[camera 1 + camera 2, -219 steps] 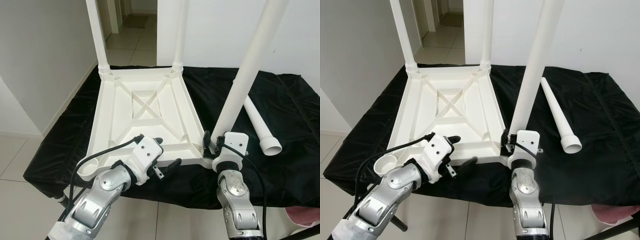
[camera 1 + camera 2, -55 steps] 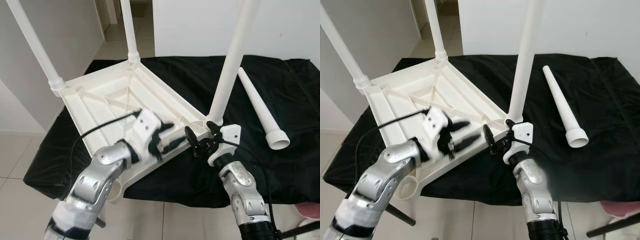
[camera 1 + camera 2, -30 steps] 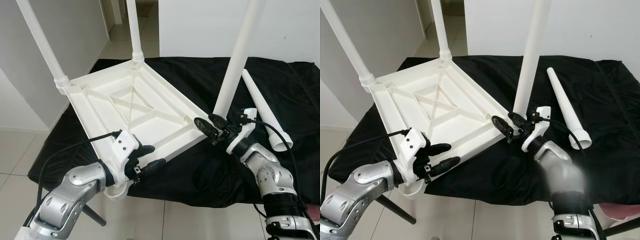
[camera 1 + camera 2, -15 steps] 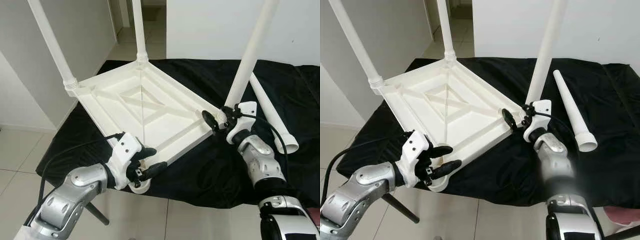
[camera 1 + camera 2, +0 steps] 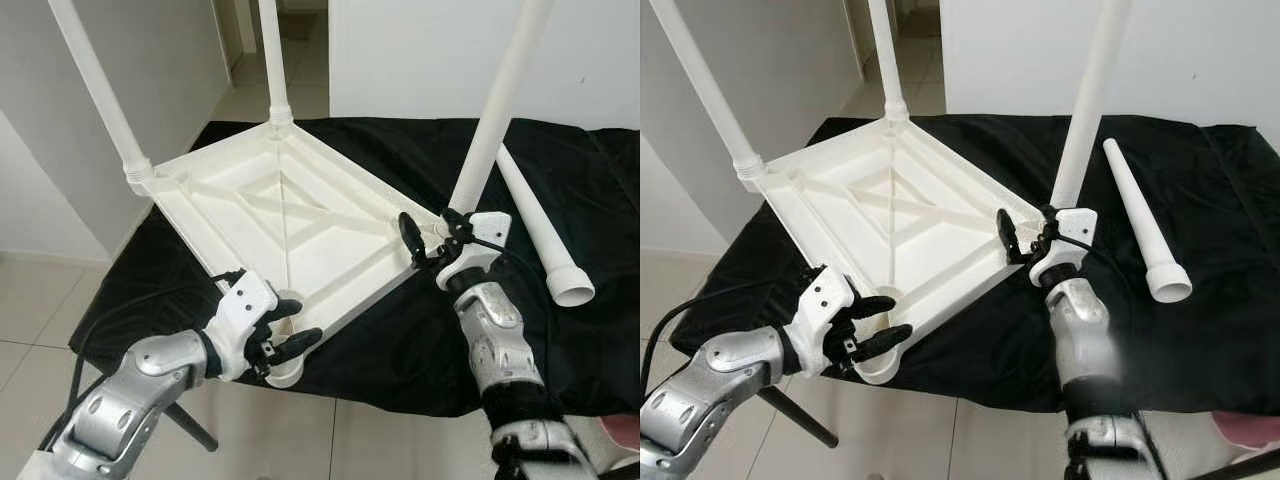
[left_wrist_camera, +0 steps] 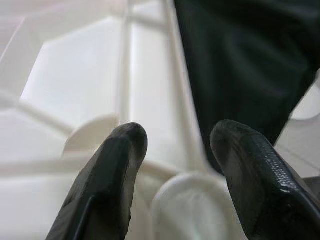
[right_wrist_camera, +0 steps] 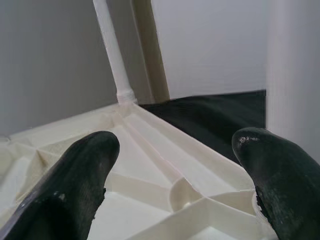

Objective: Building children table

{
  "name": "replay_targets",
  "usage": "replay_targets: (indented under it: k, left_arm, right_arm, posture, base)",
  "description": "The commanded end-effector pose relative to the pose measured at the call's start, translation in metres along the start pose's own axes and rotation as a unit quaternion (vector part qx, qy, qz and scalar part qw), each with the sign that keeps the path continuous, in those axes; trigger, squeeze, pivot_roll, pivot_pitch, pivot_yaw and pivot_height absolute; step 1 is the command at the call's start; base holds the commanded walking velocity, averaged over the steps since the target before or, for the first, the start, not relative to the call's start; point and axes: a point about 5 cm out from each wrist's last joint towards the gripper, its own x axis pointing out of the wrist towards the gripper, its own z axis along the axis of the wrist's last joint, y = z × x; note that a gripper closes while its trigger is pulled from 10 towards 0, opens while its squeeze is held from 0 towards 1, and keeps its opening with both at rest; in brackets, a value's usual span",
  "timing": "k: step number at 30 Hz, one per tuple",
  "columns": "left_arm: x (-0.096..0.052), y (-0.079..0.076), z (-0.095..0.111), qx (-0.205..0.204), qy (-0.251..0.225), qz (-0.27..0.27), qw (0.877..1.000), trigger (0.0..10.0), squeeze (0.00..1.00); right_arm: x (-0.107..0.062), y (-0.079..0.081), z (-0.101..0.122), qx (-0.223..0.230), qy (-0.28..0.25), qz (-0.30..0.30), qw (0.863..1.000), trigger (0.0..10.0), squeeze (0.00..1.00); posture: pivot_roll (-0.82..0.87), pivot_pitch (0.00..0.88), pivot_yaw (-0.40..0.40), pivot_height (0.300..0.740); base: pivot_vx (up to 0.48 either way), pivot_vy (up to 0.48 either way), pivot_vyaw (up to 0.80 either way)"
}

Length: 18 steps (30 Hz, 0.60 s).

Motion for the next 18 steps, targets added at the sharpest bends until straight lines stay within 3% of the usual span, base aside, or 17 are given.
replay_targets:
  k: [1,10,18]
  left_arm:
    - [-0.005,-0.001,-0.007,0.0,0.014,-0.026,1.0,10.0,0.0]
    - [-0.019,0.0,-0.017,-0.011,0.035,-0.023,0.999,10.0,0.0]
    - [-0.015,-0.004,-0.023,0.002,0.045,-0.028,0.999,10.0,0.0]
  right_arm:
    - [-0.002,0.002,0.004,-0.011,-0.008,-0.002,1.0,10.0,0.0]
    - [-0.014,-0.015,0.022,-0.041,-0.015,-0.013,0.999,10.0,0.0]
    - [-0.01,-0.016,0.03,-0.053,-0.02,-0.022,0.998,10.0,0.0]
  posture:
    - [0.01,0.065,0.081,0.74]
    - [-0.01,0.068,0.085,0.74]
    - [-0.03,0.079,0.089,0.74]
  base:
    - [0.0,0.0,0.0]
    - [0.0,0.0,0.0]
    - [0.0,0.0,0.0]
